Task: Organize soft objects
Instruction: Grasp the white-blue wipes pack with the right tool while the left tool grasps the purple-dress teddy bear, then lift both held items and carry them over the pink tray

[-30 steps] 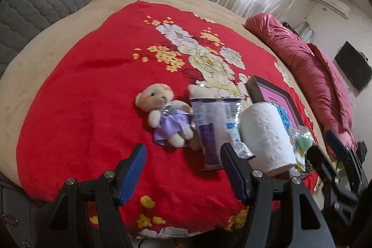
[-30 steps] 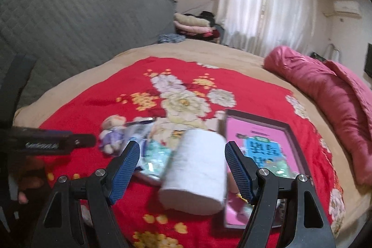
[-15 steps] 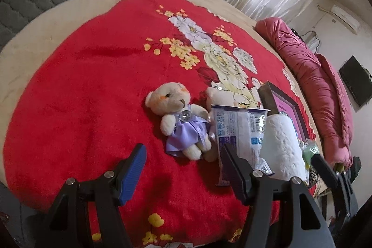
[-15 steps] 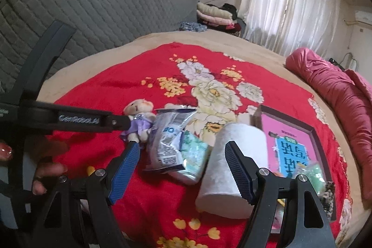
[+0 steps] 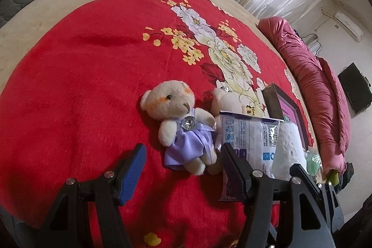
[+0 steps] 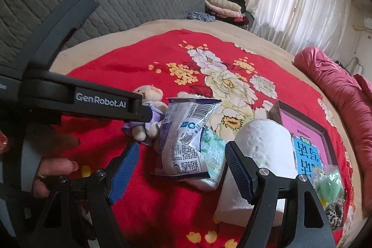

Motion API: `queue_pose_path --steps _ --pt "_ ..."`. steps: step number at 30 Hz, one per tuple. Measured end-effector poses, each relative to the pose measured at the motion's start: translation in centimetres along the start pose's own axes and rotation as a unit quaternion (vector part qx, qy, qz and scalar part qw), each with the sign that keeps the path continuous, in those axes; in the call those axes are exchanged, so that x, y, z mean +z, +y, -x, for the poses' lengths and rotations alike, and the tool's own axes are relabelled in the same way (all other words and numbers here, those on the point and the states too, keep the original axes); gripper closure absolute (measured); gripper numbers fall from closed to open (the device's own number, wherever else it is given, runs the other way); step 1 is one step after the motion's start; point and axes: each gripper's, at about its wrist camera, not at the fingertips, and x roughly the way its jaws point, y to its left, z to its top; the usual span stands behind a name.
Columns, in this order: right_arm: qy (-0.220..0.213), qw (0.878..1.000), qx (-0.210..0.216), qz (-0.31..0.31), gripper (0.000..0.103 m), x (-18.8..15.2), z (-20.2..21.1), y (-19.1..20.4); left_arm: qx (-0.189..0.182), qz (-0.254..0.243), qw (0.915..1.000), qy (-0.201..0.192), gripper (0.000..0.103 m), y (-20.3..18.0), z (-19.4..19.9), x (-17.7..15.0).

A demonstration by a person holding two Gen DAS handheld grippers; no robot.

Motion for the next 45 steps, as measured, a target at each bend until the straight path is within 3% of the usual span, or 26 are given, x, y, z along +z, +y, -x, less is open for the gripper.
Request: queue_pose_path --steps 14,15,20,33,36,38,42,45 --pt "0.030 0.999 -0.011 0.031 0.026 0.1 -4.8 0.3 -0.001 0.002 1.0000 0.008 0.037 0.0 -2.0 1.5" --pt "0.035 0.999 -0.011 0.031 0.027 0.1 -5.1 0.2 -0.001 0.002 1.0000 0.009 0.037 0.0 -2.2 1.7" --pt "0.049 0.998 -0.004 0.038 0.053 -0.2 -6.3 -0.2 0.001 0.004 0.9999 0.013 0.037 0.2 -3.3 2.3" --pt "0.011 1.000 0.022 0.020 0.056 0.2 -4.8 -1.9 -0.018 0.017 0.9997 0.000 0.037 0.6 -5.3 3.4" --pt "0.004 1.000 0.026 0.009 0.056 0.3 -4.2 -2.2 -0.023 0.017 0.9996 -0.006 0.045 0.7 -5.5 3.5" --pt "-0.001 1.000 0.026 0.006 0.056 0.3 -3.8 -2.4 -0.030 0.020 0.9993 -0.011 0.062 1.0 -5.4 3.6" --pt "-0.007 0.999 0.031 -0.001 0.056 0.3 -2.9 -2.7 -0.051 0.041 0.9977 -0.017 0.063 2.1 -5.0 3.7" --pt "-0.015 0.999 0.029 -0.007 0.056 0.3 -2.3 -2.9 -0.043 0.025 0.9985 -0.023 0.064 1.6 -4.7 3.5"
